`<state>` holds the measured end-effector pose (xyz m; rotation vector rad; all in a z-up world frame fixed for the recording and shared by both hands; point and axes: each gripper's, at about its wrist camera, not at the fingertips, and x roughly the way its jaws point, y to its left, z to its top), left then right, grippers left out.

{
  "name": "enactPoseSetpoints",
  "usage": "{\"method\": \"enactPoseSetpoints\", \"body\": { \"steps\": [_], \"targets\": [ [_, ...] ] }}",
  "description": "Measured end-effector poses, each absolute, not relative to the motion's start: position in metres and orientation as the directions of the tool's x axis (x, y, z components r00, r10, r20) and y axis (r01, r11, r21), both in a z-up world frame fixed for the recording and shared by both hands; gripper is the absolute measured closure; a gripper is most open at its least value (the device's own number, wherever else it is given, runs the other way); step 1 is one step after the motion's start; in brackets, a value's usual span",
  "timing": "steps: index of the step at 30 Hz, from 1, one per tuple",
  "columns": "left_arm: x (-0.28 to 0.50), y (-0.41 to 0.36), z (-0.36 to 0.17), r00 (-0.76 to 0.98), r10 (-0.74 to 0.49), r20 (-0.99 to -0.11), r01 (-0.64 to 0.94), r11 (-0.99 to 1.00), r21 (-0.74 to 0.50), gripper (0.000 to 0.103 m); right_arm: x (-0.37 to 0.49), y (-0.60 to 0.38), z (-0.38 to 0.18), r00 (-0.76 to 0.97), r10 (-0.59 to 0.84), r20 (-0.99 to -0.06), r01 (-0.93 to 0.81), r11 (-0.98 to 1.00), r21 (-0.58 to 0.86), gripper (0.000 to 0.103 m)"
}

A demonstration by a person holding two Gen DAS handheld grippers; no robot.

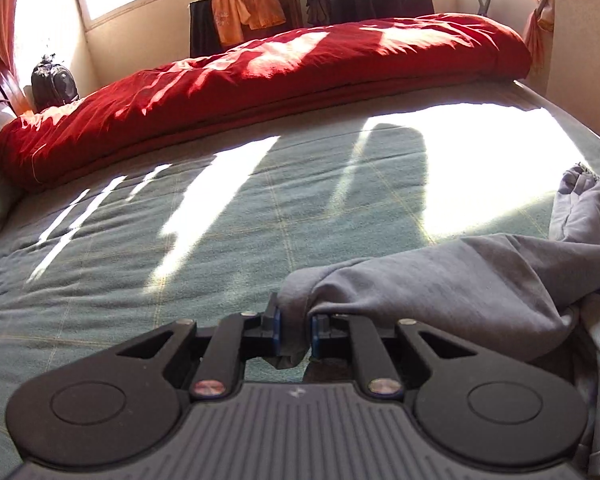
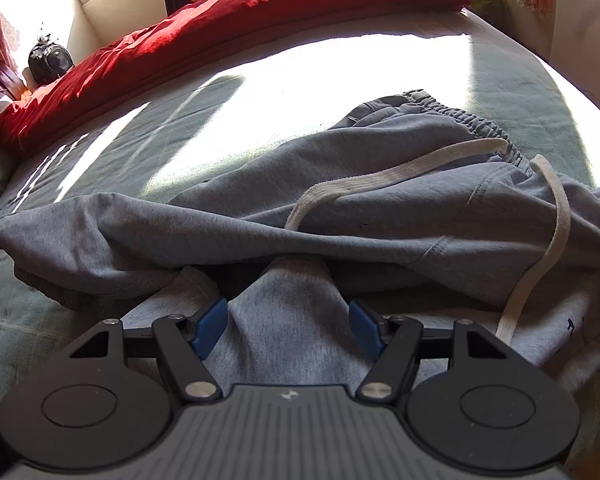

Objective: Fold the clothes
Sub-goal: 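Grasp the leg fabric with the left tool and lift it toward the waistband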

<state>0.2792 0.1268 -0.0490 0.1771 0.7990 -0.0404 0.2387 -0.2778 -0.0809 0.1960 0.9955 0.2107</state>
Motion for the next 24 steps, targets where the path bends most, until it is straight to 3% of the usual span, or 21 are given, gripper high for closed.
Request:
{"method": "enactPoseSetpoints", "body": {
  "steps": [20, 24],
  "targets": [
    [0.375, 0.170, -0.046, 0.666, 0.177, -0.724, -0.073, 0.982, 0.173, 0.090, 0.251, -0.292, -0.086, 0.521, 0.247, -0.817, -0.058, 0.965, 0.254, 0.031],
    [0.379, 0.162, -0.058, 0.648, 0.205, -0.734, -0.056, 0.973, 0.223, 0.084, 0.252, -0.293, -0.090, 0.514, 0.248, -0.821, -0.053, 0.965, 0.258, 0.031]
  ]
}}
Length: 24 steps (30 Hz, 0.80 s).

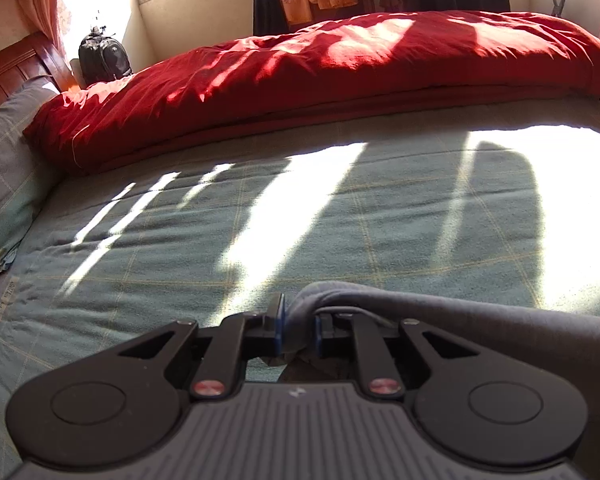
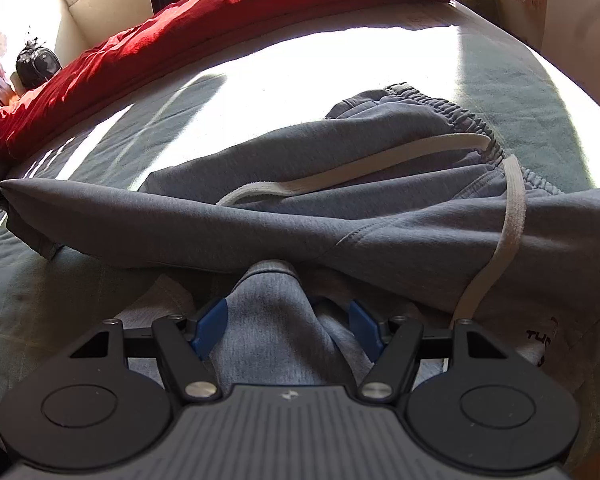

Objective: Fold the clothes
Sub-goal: 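Grasp the leg fabric with the left tool and lift it toward the waistband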

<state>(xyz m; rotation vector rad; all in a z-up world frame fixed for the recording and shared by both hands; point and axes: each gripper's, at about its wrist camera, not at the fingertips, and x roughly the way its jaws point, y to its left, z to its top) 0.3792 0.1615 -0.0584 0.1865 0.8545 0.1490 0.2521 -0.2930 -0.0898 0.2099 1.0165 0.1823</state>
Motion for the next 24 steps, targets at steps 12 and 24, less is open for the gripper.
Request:
{"method": "enactPoseSetpoints", "body": {
  "steps": [12, 24],
  "targets": [
    [0.365, 0.172, -0.054, 0.667, 0.198, -0.718, -0.075, 0.977, 0.200, 0.090, 0.253, -0.291, -0.090, 0.510, 0.251, -0.823, -0.058, 0.964, 0.259, 0.030],
    [0.405, 0.215, -0.027, 0.639, 0.314, -0.702, -0.240, 0.949, 0.205, 0.090, 0.249, -0.299, -0.083, 0.526, 0.239, -0.816, -0.049, 0.967, 0.251, 0.028]
  ]
}}
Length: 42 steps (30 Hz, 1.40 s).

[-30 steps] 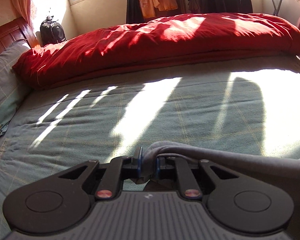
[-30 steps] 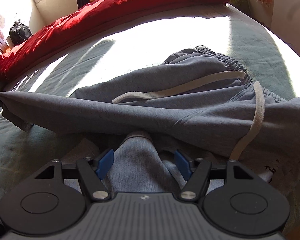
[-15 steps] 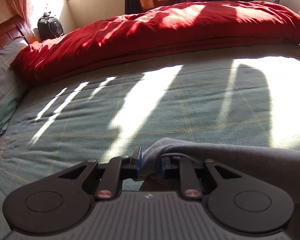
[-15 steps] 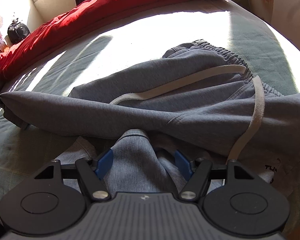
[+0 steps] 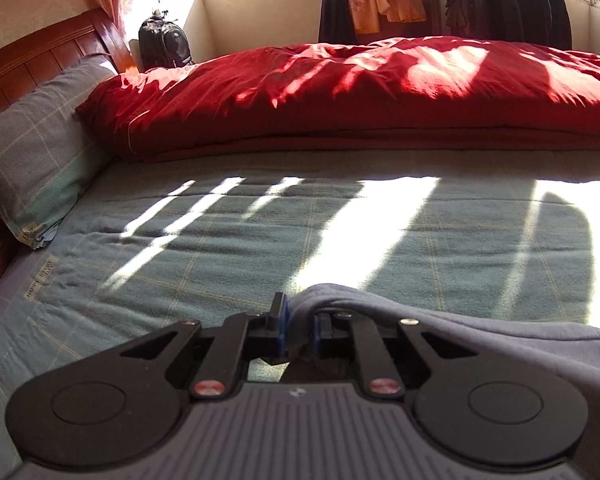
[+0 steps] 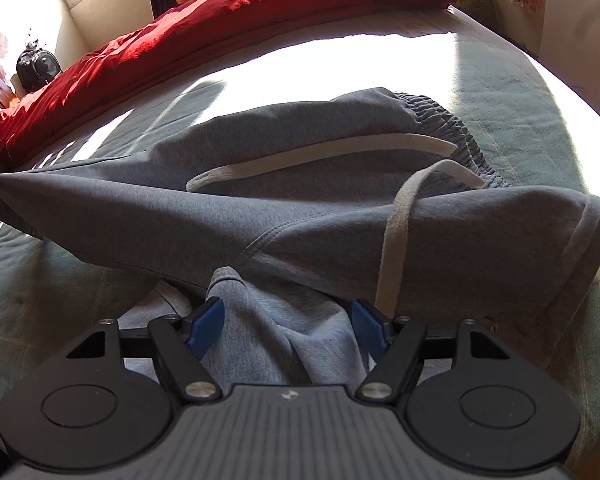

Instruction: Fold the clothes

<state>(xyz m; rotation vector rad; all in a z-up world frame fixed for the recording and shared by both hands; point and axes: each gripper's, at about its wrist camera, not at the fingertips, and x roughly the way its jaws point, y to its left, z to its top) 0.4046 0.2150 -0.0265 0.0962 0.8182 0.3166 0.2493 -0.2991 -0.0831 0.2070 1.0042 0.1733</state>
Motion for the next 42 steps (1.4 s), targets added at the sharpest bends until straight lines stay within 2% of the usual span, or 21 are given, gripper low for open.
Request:
{"method": "enactPoseSetpoints", "body": {
  "steps": [7, 10, 12, 15, 23, 26, 30, 38, 42],
  "targets": [
    [0.414, 0.191, -0.040, 0.619, 0.361, -0.698, -0.165, 0.928, 0.334, 0.083, 0.251, -0.303, -0.090, 0.512, 0.237, -0.826, -0.028, 0.965, 0.259, 0.028],
    [0.413, 0.188, -0.045, 0.603, 0.370, -0.707, -0.149, 0.923, 0.356, 0.076, 0.251, -0.301, -0.088, 0.513, 0.238, -0.825, -0.036, 0.966, 0.256, 0.028],
    [0.410, 0.190, -0.045, 0.597, 0.375, -0.709, -0.152, 0.921, 0.360, 0.065, 0.251, -0.300, -0.087, 0.514, 0.239, -0.824, -0.039, 0.966, 0.256, 0.028],
    [0.403, 0.195, -0.041, 0.597, 0.379, -0.707, -0.159, 0.920, 0.360, 0.057, 0.250, -0.300, -0.086, 0.515, 0.240, -0.823, -0.036, 0.965, 0.259, 0.028],
    [0.381, 0.213, -0.019, 0.594, 0.407, -0.694, -0.209, 0.911, 0.355, 0.056, 0.242, -0.296, -0.078, 0.526, 0.261, -0.810, -0.056, 0.960, 0.273, 0.028],
    [0.373, 0.219, -0.009, 0.599, 0.402, -0.692, -0.222, 0.914, 0.339, 0.050, 0.238, -0.295, -0.074, 0.534, 0.266, -0.802, -0.064, 0.959, 0.275, 0.028],
    [0.359, 0.219, -0.007, 0.599, 0.379, -0.705, -0.210, 0.924, 0.319, 0.050, 0.233, -0.295, -0.068, 0.542, 0.273, -0.795, -0.066, 0.957, 0.283, 0.028],
    [0.317, 0.175, -0.028, 0.591, 0.279, -0.757, -0.070, 0.953, 0.296, 0.050, 0.220, -0.299, -0.055, 0.566, 0.290, -0.772, -0.069, 0.949, 0.306, 0.028],
    [0.282, 0.140, -0.041, 0.580, 0.161, -0.798, 0.050, 0.972, 0.232, 0.050, 0.213, -0.300, -0.046, 0.581, 0.299, -0.757, -0.073, 0.945, 0.317, 0.028]
  ]
}}
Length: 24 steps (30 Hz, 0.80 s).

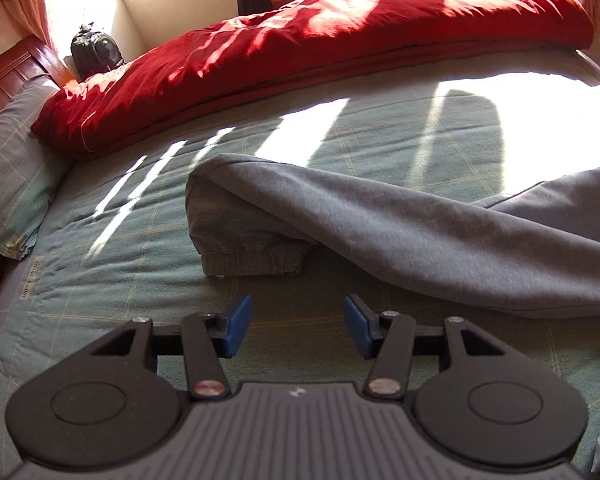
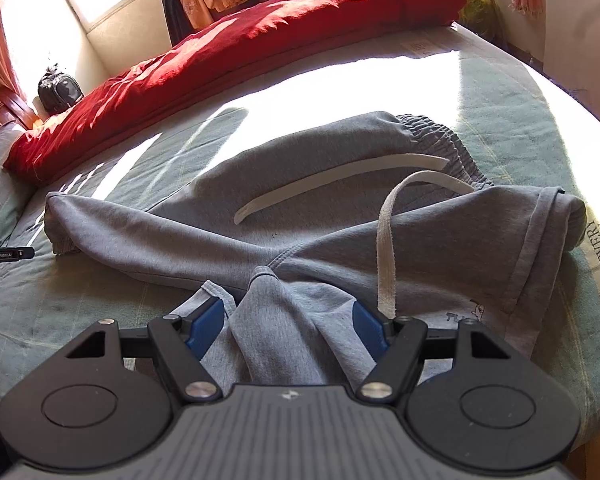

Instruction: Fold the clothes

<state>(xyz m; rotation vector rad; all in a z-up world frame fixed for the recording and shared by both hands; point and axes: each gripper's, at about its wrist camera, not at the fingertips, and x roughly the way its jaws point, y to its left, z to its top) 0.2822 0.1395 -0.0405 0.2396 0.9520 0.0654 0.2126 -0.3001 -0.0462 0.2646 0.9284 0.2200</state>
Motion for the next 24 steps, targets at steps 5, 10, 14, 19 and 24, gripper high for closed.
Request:
{"method": "enactPoseSetpoints", "body": {
  "steps": [5, 10, 14, 19, 24],
  "targets": [
    [0.224, 0.084, -0.058, 0.542, -0.029, -0.840, 0.227, 0.967, 0.113, 0.044, 0.203, -0.303, -0.037, 0.598, 0.315, -0.737, -0.081, 0.938, 0.336, 0.027],
    [0.180, 0.047, -0.072, 0.497, -0.148, -0.855, 0.314, 0.949, 0.018, 0.043, 0.191, -0.308, -0.030, 0.616, 0.327, -0.717, -0.086, 0.933, 0.351, 0.027],
    [0.164, 0.035, -0.089, 0.466, -0.187, -0.865, 0.312, 0.949, -0.038, 0.041, 0.182, -0.314, -0.027, 0.625, 0.334, -0.706, -0.079, 0.926, 0.369, 0.026],
    [0.152, 0.023, -0.100, 0.437, -0.212, -0.874, 0.322, 0.944, -0.068, 0.041, 0.174, -0.319, -0.028, 0.625, 0.340, -0.703, -0.073, 0.922, 0.380, 0.026],
    [0.150, 0.016, -0.100, 0.432, -0.241, -0.869, 0.355, 0.931, -0.081, 0.041, 0.171, -0.327, -0.029, 0.630, 0.328, -0.704, -0.050, 0.922, 0.385, 0.024]
  ]
}}
